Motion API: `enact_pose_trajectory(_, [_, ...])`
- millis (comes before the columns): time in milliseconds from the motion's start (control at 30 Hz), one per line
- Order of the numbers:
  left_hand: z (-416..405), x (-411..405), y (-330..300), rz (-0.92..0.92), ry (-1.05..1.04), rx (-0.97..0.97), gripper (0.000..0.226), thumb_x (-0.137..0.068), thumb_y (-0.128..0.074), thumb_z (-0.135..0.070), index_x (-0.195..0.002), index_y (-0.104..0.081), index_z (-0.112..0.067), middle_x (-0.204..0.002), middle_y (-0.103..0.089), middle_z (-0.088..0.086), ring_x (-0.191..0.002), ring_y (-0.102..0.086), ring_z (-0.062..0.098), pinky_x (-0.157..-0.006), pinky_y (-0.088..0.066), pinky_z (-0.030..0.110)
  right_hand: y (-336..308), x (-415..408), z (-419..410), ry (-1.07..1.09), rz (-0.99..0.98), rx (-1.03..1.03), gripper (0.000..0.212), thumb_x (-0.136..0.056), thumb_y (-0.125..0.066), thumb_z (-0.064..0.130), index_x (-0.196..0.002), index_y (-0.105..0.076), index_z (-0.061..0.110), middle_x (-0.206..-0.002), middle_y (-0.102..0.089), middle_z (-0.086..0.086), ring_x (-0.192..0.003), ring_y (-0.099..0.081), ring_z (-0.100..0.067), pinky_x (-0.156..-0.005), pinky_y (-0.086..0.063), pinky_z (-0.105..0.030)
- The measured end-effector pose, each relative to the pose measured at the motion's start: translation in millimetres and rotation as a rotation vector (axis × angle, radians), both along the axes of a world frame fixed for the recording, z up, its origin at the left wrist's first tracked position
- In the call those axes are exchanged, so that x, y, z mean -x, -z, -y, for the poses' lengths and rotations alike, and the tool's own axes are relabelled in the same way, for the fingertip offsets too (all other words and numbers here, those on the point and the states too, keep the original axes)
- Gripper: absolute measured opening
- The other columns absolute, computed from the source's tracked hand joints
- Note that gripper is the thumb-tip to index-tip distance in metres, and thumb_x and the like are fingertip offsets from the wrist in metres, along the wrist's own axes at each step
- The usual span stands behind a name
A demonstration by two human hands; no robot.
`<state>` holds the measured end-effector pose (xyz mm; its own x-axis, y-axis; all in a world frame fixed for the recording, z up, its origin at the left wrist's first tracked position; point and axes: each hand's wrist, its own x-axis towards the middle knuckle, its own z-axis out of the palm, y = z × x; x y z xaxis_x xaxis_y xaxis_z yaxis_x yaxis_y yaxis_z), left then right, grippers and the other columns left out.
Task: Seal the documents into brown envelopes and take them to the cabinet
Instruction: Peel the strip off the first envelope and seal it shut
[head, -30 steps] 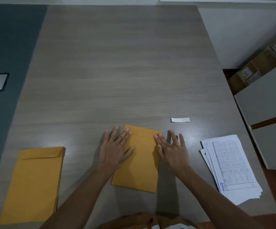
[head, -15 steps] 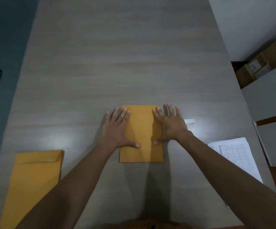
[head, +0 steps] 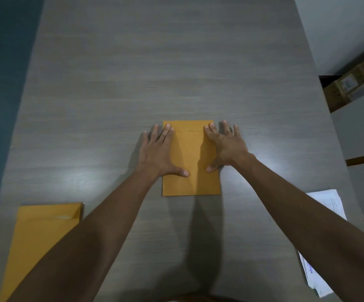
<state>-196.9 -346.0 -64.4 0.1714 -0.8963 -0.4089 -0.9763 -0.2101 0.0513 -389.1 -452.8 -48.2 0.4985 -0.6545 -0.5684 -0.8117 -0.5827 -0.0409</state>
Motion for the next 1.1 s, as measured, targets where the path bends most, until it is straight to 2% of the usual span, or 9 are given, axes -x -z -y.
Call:
enact_pose_trajectory(167, [-3, 12, -6, 0.061, 0.008, 0.073, 0.133, -0.049, -0.061, -0.09, -0.151, -0.022, -0.014, -0.161, -0.016, 0.005, -0.149, -0.001, 0.029, -0.121, -0.004, 0.047, -14, -12, -19, 0.004, -0.068, 0.061, 0.123, -0.067, -0.082, 0.05, -0.155, -0.001, 0.019, -0.163, -0.004, -0.005, -0.149, 0.011, -0.029, -0.12, 0.009, -0.048])
enact_pose_trajectory(233, [-17, 17, -8, 0.042, 0.012, 0.151, 0.116, -0.057, -0.064, -0.084, -0.145, -0.033, -0.015, -0.155, -0.028, 0.005, -0.147, -0.012, 0.029, -0.121, -0.009, 0.045, -20, -14, -35, 0.055, -0.038, 0.089, 0.103, -0.079, -0.077, 0.032, -0.155, -0.009, 0.018, -0.162, -0.012, -0.009, -0.15, 0.006, -0.029, -0.122, 0.001, -0.045])
enact_pose_trajectory(333, [-50, 19, -9, -0.021, -0.062, 0.261, 0.095, -0.072, -0.063, -0.073, -0.143, -0.037, -0.014, -0.154, -0.032, 0.006, -0.146, -0.017, 0.028, -0.119, -0.011, 0.043, -22, -17, -69, 0.104, 0.113, 0.157, 0.073, -0.088, -0.059, 0.01, -0.151, -0.023, 0.016, -0.157, -0.029, -0.007, -0.149, -0.006, -0.029, -0.122, -0.012, -0.041])
enact_pose_trajectory(500, [-128, 0, -9, -0.081, -0.304, 0.355, 0.077, -0.085, -0.061, -0.055, -0.14, -0.043, -0.005, -0.149, -0.04, 0.015, -0.143, -0.026, 0.032, -0.118, -0.018, 0.046, -19, -39, -143, 0.083, 0.397, 0.207, 0.055, -0.087, -0.063, 0.026, -0.139, -0.049, 0.016, -0.131, -0.059, -0.011, -0.133, -0.036, -0.03, -0.104, -0.039, -0.041])
enact_pose_trajectory(600, [-182, -20, -5, -0.037, -0.458, 0.411, 0.075, -0.084, -0.063, -0.05, -0.139, -0.044, -0.002, -0.147, -0.042, 0.017, -0.141, -0.031, 0.034, -0.116, -0.024, 0.047, -10, -60, -184, -0.023, 0.411, 0.175, 0.05, -0.088, -0.06, 0.03, -0.135, -0.051, 0.016, -0.127, -0.059, -0.008, -0.123, -0.04, -0.031, -0.096, -0.038, -0.041])
enact_pose_trajectory(733, [-254, -48, 0, 0.028, -0.69, 0.393, 0.079, -0.086, -0.061, -0.049, -0.145, -0.036, -0.003, -0.154, -0.032, 0.017, -0.144, -0.025, 0.035, -0.114, -0.026, 0.048, 4, -84, -229, -0.113, 0.387, 0.119, 0.048, -0.089, -0.057, 0.033, -0.132, -0.05, 0.014, -0.127, -0.053, -0.009, -0.122, -0.039, -0.032, -0.097, -0.035, -0.042])
enact_pose_trajectory(867, [-316, -64, 10, 0.015, -0.9, 0.293, 0.08, -0.091, -0.049, -0.055, -0.151, -0.025, -0.007, -0.16, -0.016, 0.016, -0.148, -0.011, 0.034, -0.118, -0.017, 0.049, 15, -98, -260, -0.142, 0.381, 0.071, 0.05, -0.088, -0.057, 0.032, -0.134, -0.048, 0.014, -0.131, -0.05, -0.009, -0.124, -0.038, -0.031, -0.102, -0.034, -0.041])
enact_pose_trajectory(1000, [-340, -59, 20, 0.007, -0.787, 0.206, 0.078, -0.094, -0.036, -0.061, -0.153, -0.022, -0.013, -0.162, -0.011, 0.013, -0.149, -0.005, 0.033, -0.12, -0.01, 0.048, 16, -97, -275, -0.091, 0.437, 0.093, 0.048, -0.088, -0.057, 0.034, -0.132, -0.05, 0.017, -0.132, -0.05, -0.005, -0.123, -0.039, -0.028, -0.101, -0.034, -0.04])
enact_pose_trajectory(1100, [-337, -36, 18, 0.018, -0.632, 0.238, 0.074, -0.094, -0.033, -0.062, -0.149, -0.032, -0.014, -0.158, -0.023, 0.016, -0.146, -0.013, 0.035, -0.119, -0.013, 0.049, 16, -85, -280, -0.031, 0.492, 0.142, 0.045, -0.089, -0.056, 0.036, -0.129, -0.052, 0.018, -0.13, -0.052, -0.003, -0.121, -0.042, -0.027, -0.097, -0.036, -0.039])
